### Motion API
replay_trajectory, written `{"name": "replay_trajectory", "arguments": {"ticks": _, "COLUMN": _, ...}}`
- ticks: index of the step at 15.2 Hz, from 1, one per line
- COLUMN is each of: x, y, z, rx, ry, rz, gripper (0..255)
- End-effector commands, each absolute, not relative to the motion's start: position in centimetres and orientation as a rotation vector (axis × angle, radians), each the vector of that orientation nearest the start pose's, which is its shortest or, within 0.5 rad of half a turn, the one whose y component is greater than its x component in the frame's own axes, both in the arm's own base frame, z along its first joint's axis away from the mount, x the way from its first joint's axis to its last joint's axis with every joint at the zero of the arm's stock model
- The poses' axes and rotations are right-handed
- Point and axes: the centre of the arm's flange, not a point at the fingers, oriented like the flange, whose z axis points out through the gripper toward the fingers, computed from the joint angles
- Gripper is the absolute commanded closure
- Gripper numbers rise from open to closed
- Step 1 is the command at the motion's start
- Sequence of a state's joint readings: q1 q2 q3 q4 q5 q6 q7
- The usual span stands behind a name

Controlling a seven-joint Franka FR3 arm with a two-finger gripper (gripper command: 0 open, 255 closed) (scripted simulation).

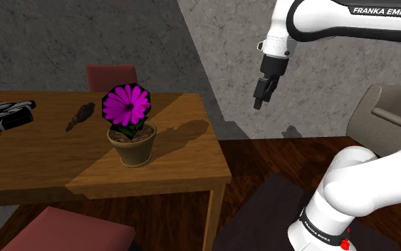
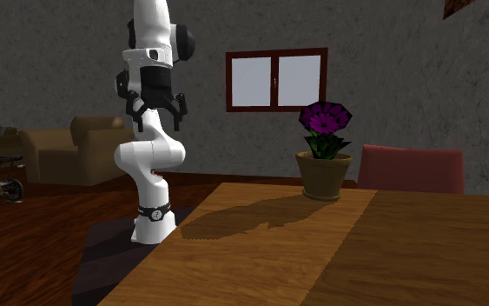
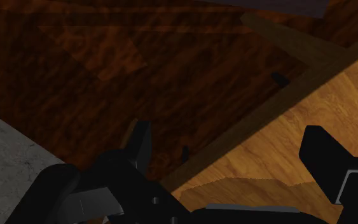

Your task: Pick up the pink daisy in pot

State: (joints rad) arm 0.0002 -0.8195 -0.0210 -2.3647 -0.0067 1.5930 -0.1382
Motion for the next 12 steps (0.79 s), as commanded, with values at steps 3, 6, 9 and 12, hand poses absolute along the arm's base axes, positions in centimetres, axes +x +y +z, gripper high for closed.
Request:
{"name": "replay_trajectory", "arguments": {"ticks": 3, "x": 31.4, "y": 0.9, "z": 60.0, "rx": -3.098, "ry": -0.209, "rz": -0.078, "gripper": 0}}
{"name": "replay_trajectory", "arguments": {"ticks": 6, "x": 33.5, "y": 3.5, "z": 60.2, "rx": -3.052, "ry": -0.232, "rz": -0.082, "gripper": 0}}
{"name": "replay_trajectory", "arguments": {"ticks": 9, "x": 35.5, "y": 6.2, "z": 60.6, "rx": -3.004, "ry": -0.254, "rz": -0.086, "gripper": 0}}
{"name": "replay_trajectory", "arguments": {"ticks": 12, "x": 37.4, "y": 8.9, "z": 61.1, "rx": -2.957, "ry": -0.275, "rz": -0.089, "gripper": 0}}
